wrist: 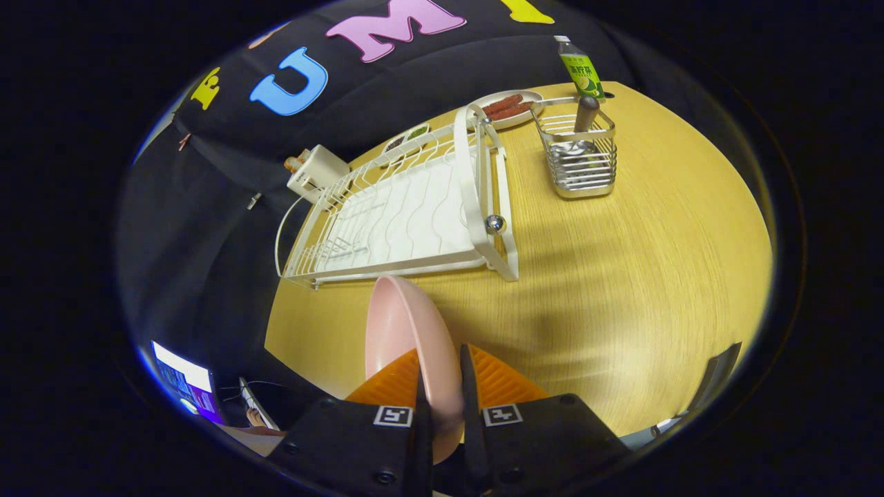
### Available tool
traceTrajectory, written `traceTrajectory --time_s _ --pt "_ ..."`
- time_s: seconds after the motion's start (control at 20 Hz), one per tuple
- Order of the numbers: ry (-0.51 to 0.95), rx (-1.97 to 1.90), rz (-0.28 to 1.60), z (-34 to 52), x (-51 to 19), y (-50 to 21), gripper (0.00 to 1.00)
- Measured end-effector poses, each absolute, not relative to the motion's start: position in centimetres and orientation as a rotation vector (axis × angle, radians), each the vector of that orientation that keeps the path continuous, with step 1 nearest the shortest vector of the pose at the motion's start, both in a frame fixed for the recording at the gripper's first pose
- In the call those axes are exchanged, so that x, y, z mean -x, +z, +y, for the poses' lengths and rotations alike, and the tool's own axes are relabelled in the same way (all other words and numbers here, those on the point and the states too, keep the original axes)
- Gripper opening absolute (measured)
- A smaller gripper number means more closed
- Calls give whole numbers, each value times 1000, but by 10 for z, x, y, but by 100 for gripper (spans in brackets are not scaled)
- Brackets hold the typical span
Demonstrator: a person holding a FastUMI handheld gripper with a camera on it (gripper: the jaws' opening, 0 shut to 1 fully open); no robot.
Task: Take the plate from the dish rack, then take the spoon from the basket and place it into the plate.
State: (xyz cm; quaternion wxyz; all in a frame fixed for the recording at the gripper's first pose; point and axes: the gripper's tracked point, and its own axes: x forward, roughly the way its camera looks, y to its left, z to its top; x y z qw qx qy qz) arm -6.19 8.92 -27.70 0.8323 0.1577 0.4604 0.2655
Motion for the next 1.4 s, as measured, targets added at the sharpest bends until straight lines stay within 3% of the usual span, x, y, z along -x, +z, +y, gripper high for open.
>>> traceTrajectory --time_s 0.25,0.4,0.5,0.75,1.0,1.4 --pt "511 -356 988 74 42 -297 26" --pt "523 -305 978 56 35 -303 78" --pt "518 -226 900 36 23 -296 100" --pt "472 18 555 -26 -24 -241 99" --pt "511 146 276 -36 -63 -184 99" --pt "532 158 116 -3 -117 -172 98"
